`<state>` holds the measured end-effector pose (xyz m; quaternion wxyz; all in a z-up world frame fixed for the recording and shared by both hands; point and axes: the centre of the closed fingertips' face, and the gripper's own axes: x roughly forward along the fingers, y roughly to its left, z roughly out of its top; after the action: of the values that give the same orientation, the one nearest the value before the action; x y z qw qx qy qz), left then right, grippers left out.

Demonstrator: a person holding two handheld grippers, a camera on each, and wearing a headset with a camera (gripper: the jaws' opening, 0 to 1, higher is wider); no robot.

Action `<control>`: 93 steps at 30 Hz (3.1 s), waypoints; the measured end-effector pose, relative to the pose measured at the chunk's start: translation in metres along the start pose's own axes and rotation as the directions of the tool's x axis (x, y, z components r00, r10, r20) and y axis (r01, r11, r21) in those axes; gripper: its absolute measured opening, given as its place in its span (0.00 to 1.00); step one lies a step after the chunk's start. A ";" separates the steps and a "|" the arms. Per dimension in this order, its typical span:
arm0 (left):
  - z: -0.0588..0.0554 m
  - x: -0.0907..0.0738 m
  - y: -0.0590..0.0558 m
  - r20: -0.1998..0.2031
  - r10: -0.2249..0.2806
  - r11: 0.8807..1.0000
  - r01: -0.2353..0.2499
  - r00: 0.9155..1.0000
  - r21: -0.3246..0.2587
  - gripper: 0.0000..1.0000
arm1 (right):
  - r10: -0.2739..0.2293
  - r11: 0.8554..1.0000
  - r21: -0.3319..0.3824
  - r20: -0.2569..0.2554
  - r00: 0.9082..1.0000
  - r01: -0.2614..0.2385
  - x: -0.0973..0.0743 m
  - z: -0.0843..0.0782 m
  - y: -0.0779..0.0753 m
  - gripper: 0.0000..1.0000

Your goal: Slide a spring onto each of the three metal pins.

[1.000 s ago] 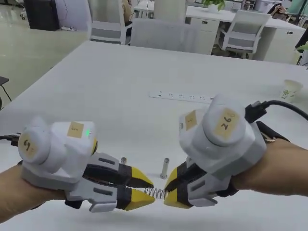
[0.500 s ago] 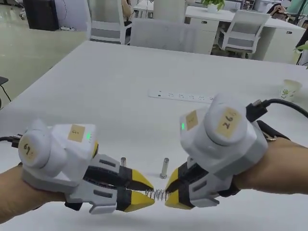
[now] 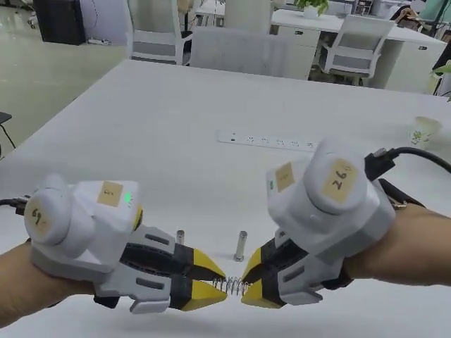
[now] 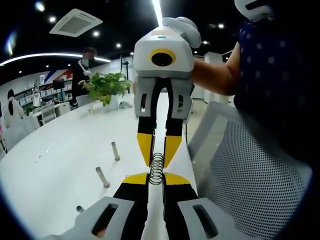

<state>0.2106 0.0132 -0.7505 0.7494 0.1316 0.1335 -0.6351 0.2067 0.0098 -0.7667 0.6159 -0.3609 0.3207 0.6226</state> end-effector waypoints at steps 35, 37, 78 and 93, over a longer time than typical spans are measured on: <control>0.018 -0.001 -0.003 0.046 0.007 1.000 -0.007 0.999 0.014 0.02 | 0.001 1.000 0.026 0.015 1.000 -0.001 0.002 -0.004 0.000 0.09; 0.017 -0.001 -0.003 0.043 0.008 1.000 -0.009 0.999 0.010 0.02 | 0.000 1.000 0.024 0.017 1.000 0.000 0.001 -0.003 0.000 0.09; 0.009 0.004 -0.007 0.026 -0.005 1.000 0.005 1.000 0.006 0.03 | 0.006 0.999 0.036 0.069 0.998 -0.008 -0.012 0.033 0.005 0.09; 0.006 0.003 -0.006 0.021 -0.001 1.000 0.002 1.000 -0.028 0.14 | -0.003 1.000 0.027 0.059 0.998 0.001 -0.015 0.033 0.001 0.09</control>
<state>0.2057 0.0071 -0.7461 0.7520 0.1141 0.1347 -0.6351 0.2033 0.0291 -0.7363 0.6304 -0.3344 0.3105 0.6280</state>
